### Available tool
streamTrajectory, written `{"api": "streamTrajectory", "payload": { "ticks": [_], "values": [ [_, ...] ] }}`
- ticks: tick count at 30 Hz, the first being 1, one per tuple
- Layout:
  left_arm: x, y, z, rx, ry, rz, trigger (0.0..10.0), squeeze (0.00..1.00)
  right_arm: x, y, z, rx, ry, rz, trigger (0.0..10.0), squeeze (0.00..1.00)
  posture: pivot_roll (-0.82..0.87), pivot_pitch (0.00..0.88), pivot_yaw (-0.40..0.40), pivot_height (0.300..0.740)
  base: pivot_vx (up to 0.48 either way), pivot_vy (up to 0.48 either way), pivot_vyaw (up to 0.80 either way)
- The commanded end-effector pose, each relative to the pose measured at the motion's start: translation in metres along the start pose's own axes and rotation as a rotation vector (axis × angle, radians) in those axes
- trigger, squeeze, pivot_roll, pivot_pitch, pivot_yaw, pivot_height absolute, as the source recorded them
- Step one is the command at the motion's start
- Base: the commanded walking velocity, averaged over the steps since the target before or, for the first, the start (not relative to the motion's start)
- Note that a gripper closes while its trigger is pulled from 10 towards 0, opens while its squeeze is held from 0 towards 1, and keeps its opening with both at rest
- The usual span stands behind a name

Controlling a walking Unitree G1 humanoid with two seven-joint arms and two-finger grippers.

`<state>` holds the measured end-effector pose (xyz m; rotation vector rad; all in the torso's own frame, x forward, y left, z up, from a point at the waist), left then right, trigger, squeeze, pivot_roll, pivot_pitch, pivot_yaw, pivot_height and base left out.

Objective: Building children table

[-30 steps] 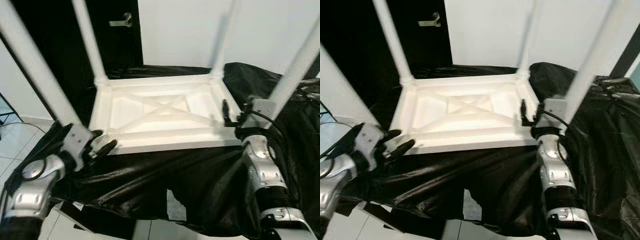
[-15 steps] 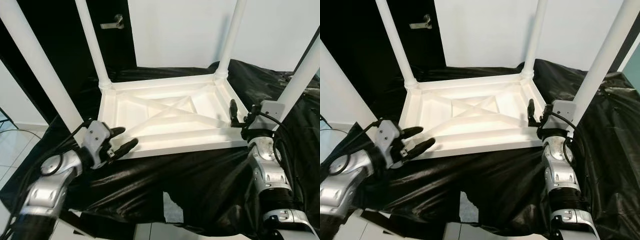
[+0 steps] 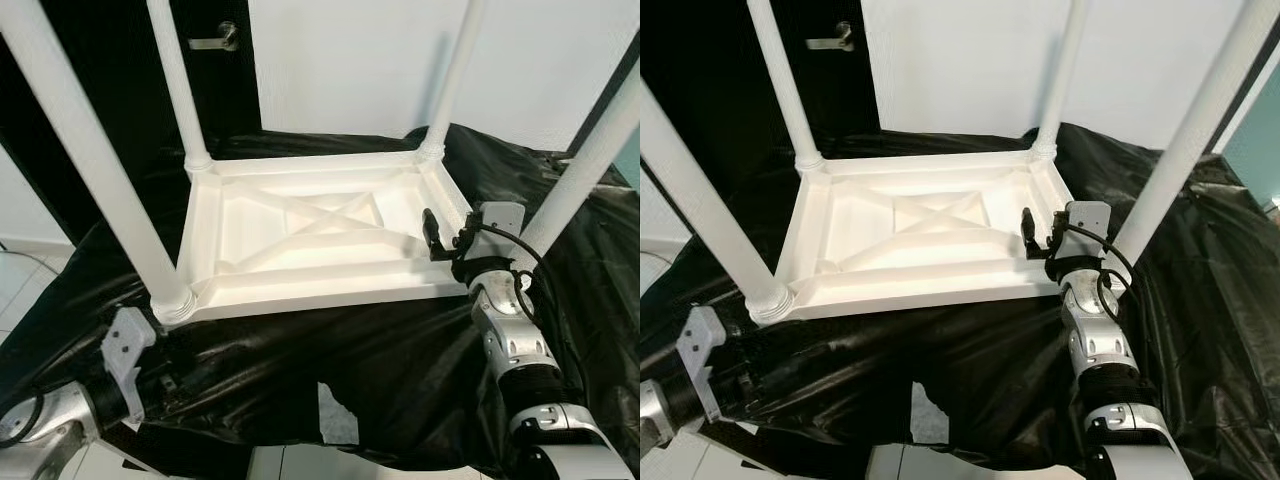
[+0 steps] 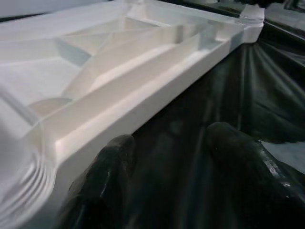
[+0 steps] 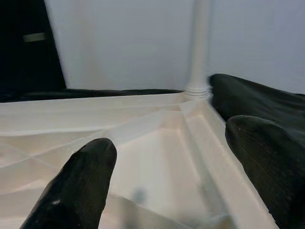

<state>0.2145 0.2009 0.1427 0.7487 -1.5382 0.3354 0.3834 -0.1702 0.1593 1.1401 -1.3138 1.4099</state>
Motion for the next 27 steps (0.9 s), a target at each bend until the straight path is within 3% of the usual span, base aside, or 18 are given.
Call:
{"api": "streamTrajectory", "payload": {
  "ticks": [1, 3, 4, 6, 7, 10, 12, 13, 15, 16, 18, 20, 23, 27],
  "values": [
    [-0.002, 0.009, 0.002, -0.030, 0.008, -0.023, 10.0, 0.00, -0.005, 0.000, -0.002, 0.025, 0.000, -0.026, 10.0, 0.00, 0.16, 0.000, -0.100, 0.740, 0.000, 0.000, 0.00],
    [-0.012, 0.031, -0.008, 0.033, 0.025, -0.084, 10.0, 0.00, -0.010, 0.001, -0.014, 0.081, -0.010, -0.047, 10.0, 0.00, 0.17, 0.000, -0.114, 0.740, 0.000, 0.000, 0.00],
    [-0.012, 0.031, -0.008, 0.033, 0.025, -0.084, 10.0, 0.00, -0.010, 0.001, -0.014, 0.081, -0.010, -0.047, 10.0, 0.00, 0.17, 0.000, -0.114, 0.740, 0.000, 0.000, 0.00],
    [-0.020, 0.050, -0.028, 0.127, 0.022, -0.134, 10.0, 0.00, -0.014, 0.004, -0.028, 0.141, -0.031, -0.065, 10.0, 0.00, 0.18, 0.000, -0.122, 0.740, 0.000, 0.000, 0.00],
    [-0.020, 0.050, -0.028, 0.127, 0.022, -0.134, 10.0, 0.00, -0.014, 0.004, -0.028, 0.141, -0.031, -0.065, 10.0, 0.00, 0.18, 0.000, -0.122, 0.740, 0.000, 0.000, 0.00],
    [-0.025, 0.064, -0.057, 0.263, 0.006, -0.166, 10.0, 0.00, -0.020, 0.012, -0.050, 0.242, -0.055, -0.086, 10.0, 0.00, 0.18, 0.000, -0.123, 0.740, 0.000, 0.000, 0.00],
    [-0.025, 0.066, -0.074, 0.338, -0.017, -0.166, 10.0, 0.00, -0.023, 0.019, -0.060, 0.291, -0.064, -0.098, 10.0, 0.00, 0.17, 0.000, -0.117, 0.740, 0.000, 0.000, 0.00],
    [-0.025, 0.066, -0.074, 0.338, -0.017, -0.166, 10.0, 0.00, -0.023, 0.019, -0.060, 0.291, -0.064, -0.098, 10.0, 0.00, 0.17, 0.000, -0.117, 0.740, 0.000, 0.000, 0.00],
    [-0.023, 0.065, -0.090, 0.401, -0.055, -0.161, 10.0, 0.00, -0.026, 0.027, -0.064, 0.320, -0.065, -0.109, 10.0, 0.00, 0.15, 0.000, -0.110, 0.740, 0.000, 0.000, 0.00],
    [-0.023, 0.065, -0.090, 0.401, -0.055, -0.161, 10.0, 0.00, -0.026, 0.027, -0.064, 0.320, -0.065, -0.109, 10.0, 0.00, 0.15, 0.000, -0.110, 0.740, 0.000, 0.000, 0.00],
    [-0.019, 0.058, -0.108, 0.465, -0.084, -0.133, 10.0, 0.00, -0.030, 0.038, -0.065, 0.340, -0.067, -0.124, 10.0, 0.00, 0.14, 0.000, -0.102, 0.740, 0.000, 0.000, 0.00],
    [-0.019, 0.058, -0.108, 0.465, -0.084, -0.133, 10.0, 0.00, -0.030, 0.038, -0.065, 0.340, -0.067, -0.124, 10.0, 0.00, 0.14, 0.000, -0.102, 0.740, 0.000, 0.000, 0.00],
    [-0.013, 0.033, -0.140, 0.549, -0.112, -0.092, 10.0, 0.00, -0.034, 0.060, -0.066, 0.372, -0.081, -0.146, 10.0, 0.00, 0.08, 0.000, -0.067, 0.740, 0.000, 0.000, 0.00],
    [-0.004, 0.007, -0.162, 0.603, -0.108, -0.040, 10.0, 0.00, -0.033, 0.078, -0.068, 0.400, -0.091, -0.166, 10.0, 0.00, 0.04, 0.000, -0.037, 0.740, 0.000, 0.000, 0.00]
  ]
}}
Point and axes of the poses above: a point about 5 cm out from each wrist's last joint towards the gripper, its own y axis pointing back from the gripper into the wrist, its own x axis along the axis of the wrist's last joint, z = x × y, the point moved 4 cm from there along -y, pointing out of the wrist towards the gripper, and after that the axes turned 4 degrees about -y, right-handed, at the moved point
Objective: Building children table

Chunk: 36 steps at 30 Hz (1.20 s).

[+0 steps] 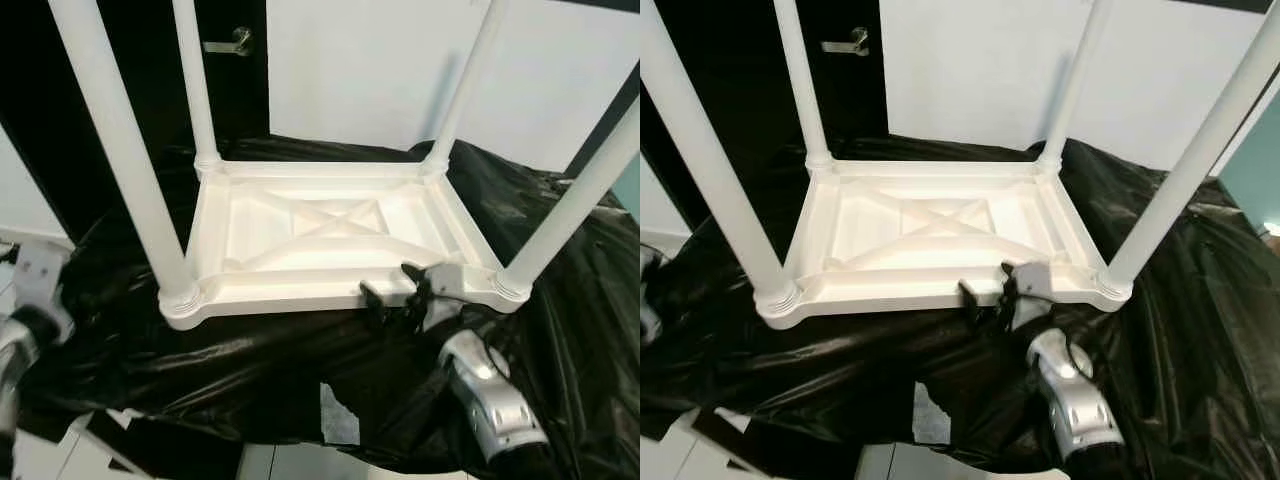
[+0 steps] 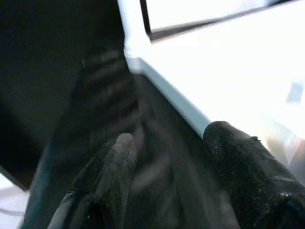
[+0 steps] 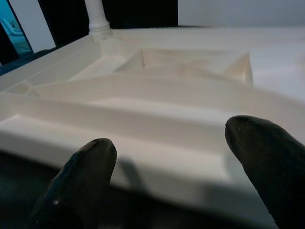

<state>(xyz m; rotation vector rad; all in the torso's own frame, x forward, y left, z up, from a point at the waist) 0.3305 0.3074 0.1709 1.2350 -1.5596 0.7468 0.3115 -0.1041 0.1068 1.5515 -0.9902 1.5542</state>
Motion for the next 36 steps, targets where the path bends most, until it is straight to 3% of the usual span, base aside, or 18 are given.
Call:
{"api": "streamTrajectory", "payload": {
  "ticks": [1, 3, 5, 10, 15, 18, 27, 30, 36],
  "values": [
    [-0.007, -0.011, 0.000, 0.048, 0.008, -0.022, 10.0, 0.00, 0.002, 0.006, 0.000, 0.006, -0.004, -0.008, 10.0, 0.00, 0.04, 0.000, -0.037, 0.740, 0.000, 0.000, 0.00],
    [-0.005, -0.018, -0.002, 0.067, 0.006, -0.017, 10.0, 0.00, 0.001, 0.010, -0.002, 0.019, 0.002, -0.015, 10.0, 0.00, 0.02, 0.000, -0.022, 0.740, 0.000, 0.000, 0.00],
    [0.002, -0.038, -0.004, 0.116, 0.041, 0.011, 10.0, 0.00, -0.003, 0.024, -0.009, 0.051, 0.004, -0.046, 10.0, 0.00, -0.02, 0.000, -0.001, 0.740, 0.000, 0.000, 0.00],
    [0.013, -0.058, 0.001, 0.129, 0.092, 0.059, 10.0, 0.00, -0.006, 0.041, -0.012, 0.055, -0.002, -0.077, 10.0, 0.00, -0.04, 0.000, 0.008, 0.740, 0.000, 0.000, 0.00],
    [0.027, -0.074, 0.018, 0.052, 0.129, 0.127, 10.0, 0.00, -0.013, 0.056, -0.009, 0.012, -0.017, -0.118, 10.0, 0.00, -0.07, 0.000, 0.017, 0.740, 0.000, 0.000, 0.00],
    [0.042, -0.084, 0.039, -0.069, 0.185, 0.236, 10.0, 0.00, -0.018, 0.060, 0.003, -0.096, -0.054, -0.141, 10.0, 0.00, -0.08, 0.000, 0.021, 0.740, 0.000, 0.000, 0.00],
    [0.055, -0.076, 0.061, -0.276, 0.314, 0.403, 10.0, 0.00, -0.023, 0.050, 0.027, -0.269, -0.097, -0.143, 10.0, 0.00, -0.06, 0.000, 0.003, 0.740, 0.000, 0.000, 0.00],
    [0.057, -0.057, 0.081, -0.446, 0.395, 0.463, 10.0, 0.00, -0.026, 0.042, 0.034, -0.315, -0.108, -0.145, 10.0, 0.00, -0.04, 0.000, -0.012, 0.740, 0.000, 0.000, 0.00],
    [0.062, -0.032, 0.102, -0.588, 0.483, 0.532, 10.0, 0.00, -0.028, 0.037, 0.039, -0.349, -0.125, -0.149, 10.0, 0.00, -0.02, 0.000, -0.029, 0.740, 0.000, 0.000, 0.00]
  ]
}}
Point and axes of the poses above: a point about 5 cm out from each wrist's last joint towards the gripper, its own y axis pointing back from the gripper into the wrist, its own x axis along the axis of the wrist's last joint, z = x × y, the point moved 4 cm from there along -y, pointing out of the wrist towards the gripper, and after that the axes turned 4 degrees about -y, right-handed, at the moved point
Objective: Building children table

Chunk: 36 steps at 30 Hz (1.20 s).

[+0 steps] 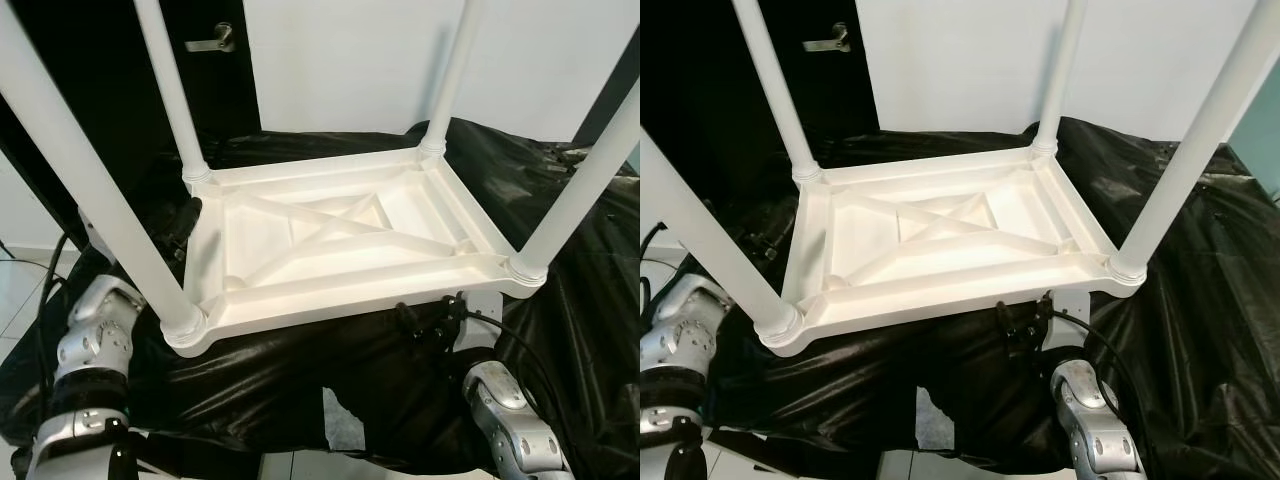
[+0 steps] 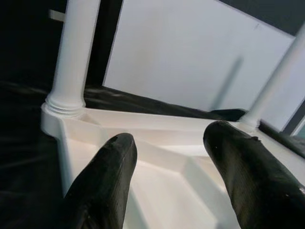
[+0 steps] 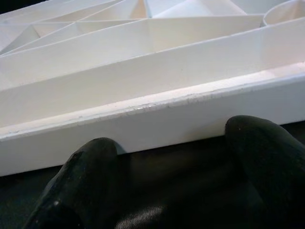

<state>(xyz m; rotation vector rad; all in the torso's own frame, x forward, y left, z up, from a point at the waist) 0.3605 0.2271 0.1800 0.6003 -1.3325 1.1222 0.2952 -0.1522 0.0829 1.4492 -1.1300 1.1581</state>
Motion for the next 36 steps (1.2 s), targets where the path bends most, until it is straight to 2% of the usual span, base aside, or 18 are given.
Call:
{"api": "streamTrajectory", "payload": {
  "ticks": [1, 2, 4, 6, 8, 9, 10, 14, 16, 17, 18, 20, 25, 30, 33, 34, 35, 36],
  "values": [
    [0.004, 0.016, 0.064, -0.553, 0.058, 0.049, 10.0, 0.00, -0.006, -0.004, 0.005, -0.027, -0.003, -0.030, 10.0, 0.00, -0.02, 0.000, -0.034, 0.740, 0.000, 0.000, 0.00],
    [0.004, 0.016, 0.064, -0.553, 0.058, 0.049, 10.0, 0.00, -0.006, -0.004, 0.005, -0.027, -0.003, -0.030, 10.0, 0.00, -0.02, 0.000, -0.034, 0.740, 0.000, 0.000, 0.00],
    [0.005, 0.026, 0.083, -0.604, 0.092, 0.062, 10.0, 0.00, -0.007, -0.007, 0.008, -0.038, -0.001, -0.035, 10.0, 0.00, -0.01, 0.000, -0.044, 0.740, 0.000, 0.000, 0.00],
    [0.005, 0.026, 0.083, -0.604, 0.092, 0.062, 10.0, 0.00, -0.007, -0.007, 0.008, -0.038, -0.001, -0.035, 10.0, 0.00, -0.01, 0.000, -0.044, 0.740, 0.000, 0.000, 0.00],
    [0.005, 0.035, 0.103, -0.629, 0.123, 0.064, 10.0, 0.00, -0.006, -0.012, 0.010, -0.039, 0.011, -0.033, 10.0, 0.00, 0.00, 0.000, -0.052, 0.740, 0.000, 0.000, 0.00],
    [0.005, 0.035, 0.103, -0.629, 0.123, 0.064, 10.0, 0.00, -0.006, -0.012, 0.010, -0.039, 0.011, -0.033, 10.0, 0.00, 0.00, 0.000, -0.052, 0.740, 0.000, 0.000, 0.00],
    [0.002, 0.044, 0.121, -0.636, 0.147, 0.061, 10.0, 0.00, -0.002, -0.019, 0.010, -0.020, 0.026, -0.026, 10.0, 0.00, 0.01, 0.000, -0.056, 0.740, 0.000, 0.000, 0.00],
    [-0.003, 0.051, 0.134, -0.634, 0.163, 0.035, 10.0, 0.00, 0.002, -0.028, 0.008, 0.013, 0.043, -0.022, 10.0, 0.00, 0.01, 0.000, -0.057, 0.740, 0.000, 0.000, 0.00],
    [-0.003, 0.051, 0.134, -0.634, 0.163, 0.035, 10.0, 0.00, 0.002, -0.028, 0.008, 0.013, 0.043, -0.022, 10.0, 0.00, 0.01, 0.000, -0.057, 0.740, 0.000, 0.000, 0.00],
    [-0.010, 0.059, 0.156, -0.659, 0.189, 0.000, 10.0, 0.00, 0.008, -0.041, 0.002, 0.091, 0.075, -0.022, 10.0, 0.00, 0.02, 0.000, -0.061, 0.740, 0.000, 0.000, 0.00],
    [-0.010, 0.059, 0.156, -0.659, 0.189, 0.000, 10.0, 0.00, 0.008, -0.041, 0.002, 0.091, 0.075, -0.022, 10.0, 0.00, 0.02, 0.000, -0.061, 0.740, 0.000, 0.000, 0.00],
    [-0.016, 0.062, 0.175, -0.687, 0.199, -0.029, 10.0, 0.00, 0.013, -0.052, -0.001, 0.156, 0.088, -0.024, 10.0, 0.00, 0.04, 0.000, -0.068, 0.740, 0.000, 0.000, 0.00],
    [-0.022, 0.055, 0.197, -0.697, 0.204, -0.041, 10.0, 0.00, 0.019, -0.065, -0.005, 0.217, 0.116, -0.030, 10.0, 0.00, 0.04, 0.000, -0.072, 0.740, 0.000, 0.000, 0.00],
    [-0.032, 0.050, 0.221, -0.749, 0.236, -0.052, 10.0, 0.00, 0.025, -0.079, -0.022, 0.309, 0.157, -0.032, 10.0, 0.00, 0.04, 0.000, -0.069, 0.740, 0.000, 0.000, 0.00],
    [-0.036, 0.045, 0.228, -0.754, 0.236, -0.056, 10.0, 0.00, 0.025, -0.083, -0.025, 0.318, 0.164, -0.033, 10.0, 0.00, 0.04, 0.000, -0.064, 0.740, 0.000, 0.000, 0.00],
    [-0.040, 0.040, 0.236, -0.763, 0.228, -0.061, 10.0, 0.00, 0.026, -0.087, -0.028, 0.325, 0.179, -0.034, 10.0, 0.00, 0.04, 0.000, -0.057, 0.740, 0.000, 0.000, 0.00],
    [-0.045, 0.030, 0.253, -0.793, 0.221, -0.063, 10.0, 0.00, 0.028, -0.094, -0.034, 0.339, 0.206, -0.020, 10.0, 0.00, 0.03, 0.000, -0.049, 0.740, 0.000, 0.000, 0.00],
    [-0.045, 0.030, 0.253, -0.793, 0.221, -0.063, 10.0, 0.00, 0.028, -0.094, -0.034, 0.339, 0.206, -0.020, 10.0, 0.00, 0.03, 0.000, -0.049, 0.740, 0.000, 0.000, 0.00]
  ]
}}
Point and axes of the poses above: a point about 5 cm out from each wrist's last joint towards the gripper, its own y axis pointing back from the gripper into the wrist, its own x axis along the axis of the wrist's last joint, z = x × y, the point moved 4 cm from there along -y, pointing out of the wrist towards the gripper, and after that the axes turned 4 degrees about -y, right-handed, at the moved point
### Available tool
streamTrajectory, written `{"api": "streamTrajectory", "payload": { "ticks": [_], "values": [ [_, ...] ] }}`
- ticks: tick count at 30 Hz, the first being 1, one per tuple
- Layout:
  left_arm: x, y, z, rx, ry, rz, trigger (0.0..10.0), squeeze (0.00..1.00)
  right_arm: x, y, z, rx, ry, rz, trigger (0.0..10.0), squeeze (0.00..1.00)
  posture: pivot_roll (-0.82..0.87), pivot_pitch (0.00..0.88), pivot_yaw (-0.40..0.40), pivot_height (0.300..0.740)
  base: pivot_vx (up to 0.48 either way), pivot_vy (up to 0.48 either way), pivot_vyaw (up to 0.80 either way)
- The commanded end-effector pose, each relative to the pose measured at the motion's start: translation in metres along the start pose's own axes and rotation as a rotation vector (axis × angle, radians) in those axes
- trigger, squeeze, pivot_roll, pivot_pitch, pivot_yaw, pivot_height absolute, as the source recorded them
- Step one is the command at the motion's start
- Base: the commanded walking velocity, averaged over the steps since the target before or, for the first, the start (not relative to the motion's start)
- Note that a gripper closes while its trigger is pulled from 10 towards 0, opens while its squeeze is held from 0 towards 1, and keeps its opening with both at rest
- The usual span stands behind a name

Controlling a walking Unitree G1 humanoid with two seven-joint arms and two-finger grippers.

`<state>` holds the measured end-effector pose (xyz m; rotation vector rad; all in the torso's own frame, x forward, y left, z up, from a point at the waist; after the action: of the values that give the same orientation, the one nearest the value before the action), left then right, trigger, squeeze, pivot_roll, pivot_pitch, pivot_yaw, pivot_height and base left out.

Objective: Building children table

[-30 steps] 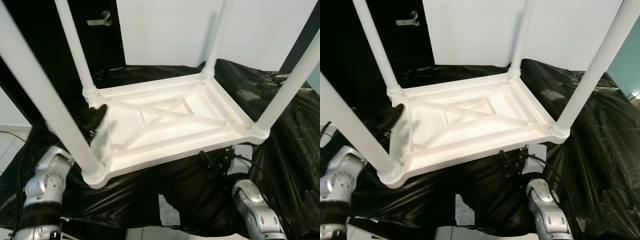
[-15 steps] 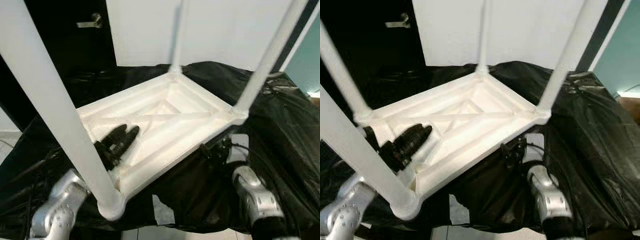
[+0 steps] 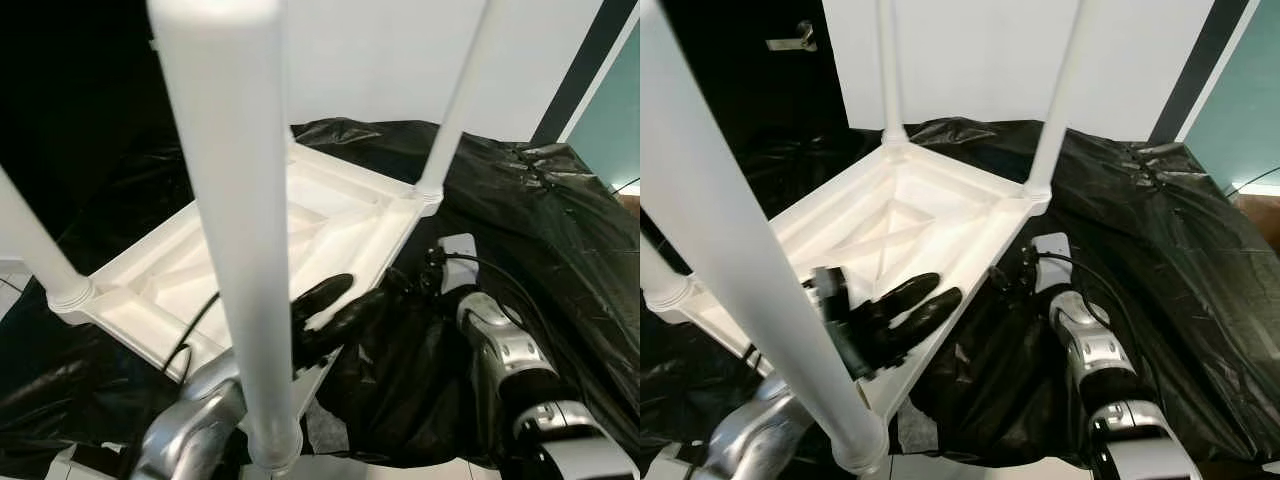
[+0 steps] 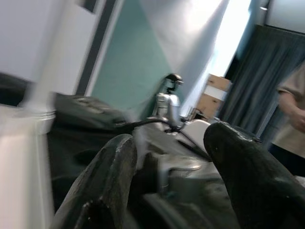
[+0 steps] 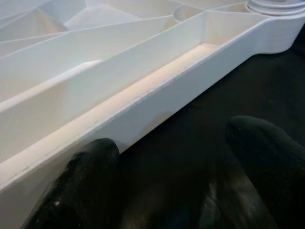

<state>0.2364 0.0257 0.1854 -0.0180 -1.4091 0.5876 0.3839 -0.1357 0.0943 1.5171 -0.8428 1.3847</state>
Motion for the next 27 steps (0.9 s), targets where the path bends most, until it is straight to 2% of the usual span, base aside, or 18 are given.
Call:
{"api": "streamTrajectory", "payload": {
  "ticks": [1, 3, 4, 5, 7, 8, 12, 14, 17, 19, 21, 22, 24, 27],
  "values": [
    [-0.013, -0.017, 0.016, -0.084, 0.014, -0.028, 10.0, 0.00, 0.013, -0.013, -0.025, 0.096, 0.048, 0.051, 10.0, 0.00, 0.03, 0.000, -0.049, 0.740, 0.000, 0.000, 0.00],
    [-0.015, -0.023, 0.016, -0.083, 0.002, -0.035, 10.0, 0.00, 0.013, -0.015, -0.027, 0.101, 0.052, 0.052, 10.0, 0.00, 0.03, 0.000, -0.045, 0.740, 0.000, 0.000, 0.00],
    [-0.020, -0.032, 0.016, -0.083, -0.024, -0.049, 10.0, 0.00, 0.013, -0.017, -0.030, 0.108, 0.061, 0.055, 10.0, 0.00, 0.03, 0.000, -0.041, 0.740, 0.000, 0.000, 0.00],
    [-0.020, -0.032, 0.016, -0.083, -0.024, -0.049, 10.0, 0.00, 0.013, -0.017, -0.030, 0.108, 0.061, 0.055, 10.0, 0.00, 0.03, 0.000, -0.041, 0.740, 0.000, 0.000, 0.00],
    [-0.026, -0.041, 0.013, -0.060, -0.058, -0.073, 10.0, 0.00, 0.014, -0.019, -0.032, 0.104, 0.077, 0.067, 10.0, 0.00, 0.03, 0.000, -0.039, 0.740, 0.000, 0.000, 0.00],
    [-0.030, -0.044, 0.008, -0.036, -0.106, -0.104, 10.0, 0.00, 0.014, -0.018, -0.032, 0.090, 0.060, 0.082, 10.0, 0.00, 0.03, 0.000, -0.035, 0.740, 0.000, 0.000, 0.00],
    [-0.031, -0.043, 0.005, -0.021, -0.122, -0.115, 10.0, 0.00, 0.015, -0.018, -0.031, 0.078, 0.058, 0.091, 10.0, 0.00, 0.03, 0.000, -0.034, 0.740, 0.000, 0.000, 0.00],
    [-0.025, -0.031, -0.017, 0.060, -0.167, -0.128, 10.0, 0.00, 0.014, -0.011, -0.016, 0.002, 0.048, 0.117, 10.0, 0.00, 0.03, 0.000, -0.029, 0.740, 0.000, 0.000, 0.00],
    [-0.011, -0.008, -0.042, 0.134, -0.245, -0.140, 10.0, 0.00, 0.012, 0.001, 0.007, -0.111, 0.052, 0.158, 10.0, 0.00, 0.04, 0.000, -0.029, 0.740, 0.000, 0.000, 0.00],
    [-0.009, -0.003, -0.047, 0.143, -0.265, -0.146, 10.0, 0.00, 0.011, 0.004, 0.012, -0.135, 0.051, 0.168, 10.0, 0.00, 0.04, 0.000, -0.029, 0.740, 0.000, 0.000, 0.00],
    [-0.001, 0.012, -0.057, 0.163, -0.305, -0.170, 10.0, 0.00, 0.010, 0.012, 0.021, -0.178, 0.059, 0.187, 10.0, 0.00, 0.04, 0.000, -0.031, 0.740, 0.000, 0.000, 0.00],
    [-0.001, 0.012, -0.057, 0.163, -0.305, -0.170, 10.0, 0.00, 0.010, 0.012, 0.021, -0.178, 0.059, 0.187, 10.0, 0.00, 0.04, 0.000, -0.031, 0.740, 0.000, 0.000, 0.00],
    [0.005, 0.027, -0.068, 0.191, -0.356, -0.204, 10.0, 0.00, 0.006, 0.021, 0.025, -0.192, 0.039, 0.194, 10.0, 0.00, 0.04, 0.000, -0.032, 0.740, 0.000, 0.000, 0.00],
    [0.009, 0.034, -0.069, 0.178, -0.376, -0.216, 10.0, 0.00, 0.004, 0.026, 0.026, -0.188, 0.033, 0.198, 10.0, 0.00, 0.05, 0.000, -0.035, 0.740, 0.000, 0.000, 0.00]
  ]
}}
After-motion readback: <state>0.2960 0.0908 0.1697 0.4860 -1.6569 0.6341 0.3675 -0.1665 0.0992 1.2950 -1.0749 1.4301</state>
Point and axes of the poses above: a point about 5 cm out from each wrist's last joint towards the gripper, its own y axis pointing back from the gripper into the wrist, its own x axis along the axis of the wrist's last joint, z = x × y, the point moved 4 cm from there along -y, pointing out of the wrist towards the gripper, and after that the axes turned 4 degrees about -y, right-handed, at the moved point
